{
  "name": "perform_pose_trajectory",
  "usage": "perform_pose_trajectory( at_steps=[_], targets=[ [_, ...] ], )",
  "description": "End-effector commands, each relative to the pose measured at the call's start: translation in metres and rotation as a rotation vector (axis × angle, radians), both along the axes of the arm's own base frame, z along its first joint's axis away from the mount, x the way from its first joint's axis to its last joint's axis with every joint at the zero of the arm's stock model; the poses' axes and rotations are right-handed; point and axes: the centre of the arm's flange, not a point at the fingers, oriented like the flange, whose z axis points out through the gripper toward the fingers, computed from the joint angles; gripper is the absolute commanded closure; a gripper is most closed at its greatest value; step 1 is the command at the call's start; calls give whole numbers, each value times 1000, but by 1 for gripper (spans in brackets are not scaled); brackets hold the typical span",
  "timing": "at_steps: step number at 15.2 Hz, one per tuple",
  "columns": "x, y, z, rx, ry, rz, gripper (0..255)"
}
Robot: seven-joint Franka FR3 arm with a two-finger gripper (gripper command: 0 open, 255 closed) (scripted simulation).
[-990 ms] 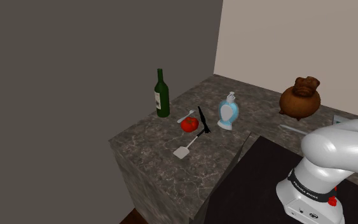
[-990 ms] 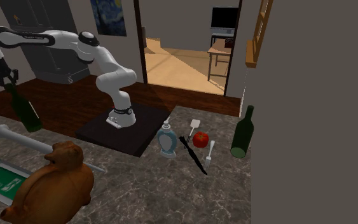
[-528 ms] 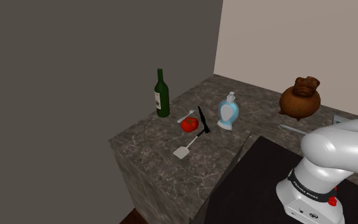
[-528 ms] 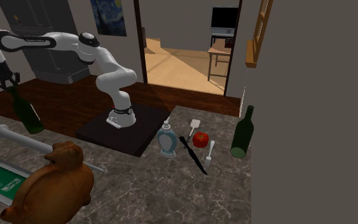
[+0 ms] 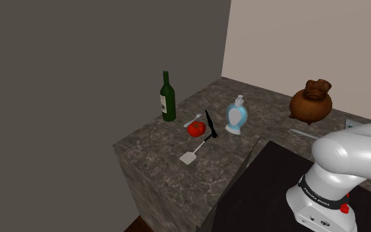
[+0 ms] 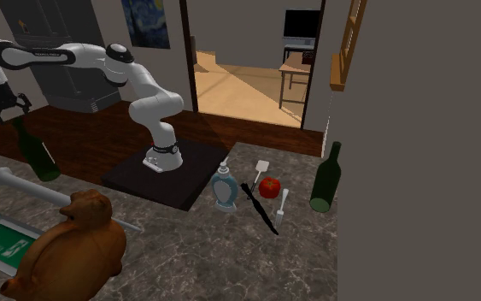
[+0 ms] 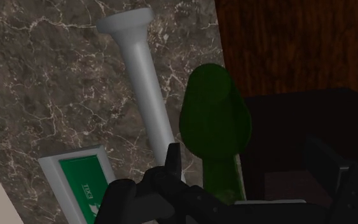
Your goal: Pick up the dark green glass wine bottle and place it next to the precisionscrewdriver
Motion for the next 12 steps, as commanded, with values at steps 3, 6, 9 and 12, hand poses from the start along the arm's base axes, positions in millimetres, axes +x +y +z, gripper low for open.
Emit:
perform_pose_trajectory(
  at_steps=[3, 6, 9, 12],
  targets=[
    [-1, 1, 26, 0, 0, 0, 0],
    [-1, 1, 50, 0, 0, 0, 0],
    [-1, 1, 50, 0, 0, 0, 0],
    [-1, 1, 50, 0, 0, 0, 0]
  ],
)
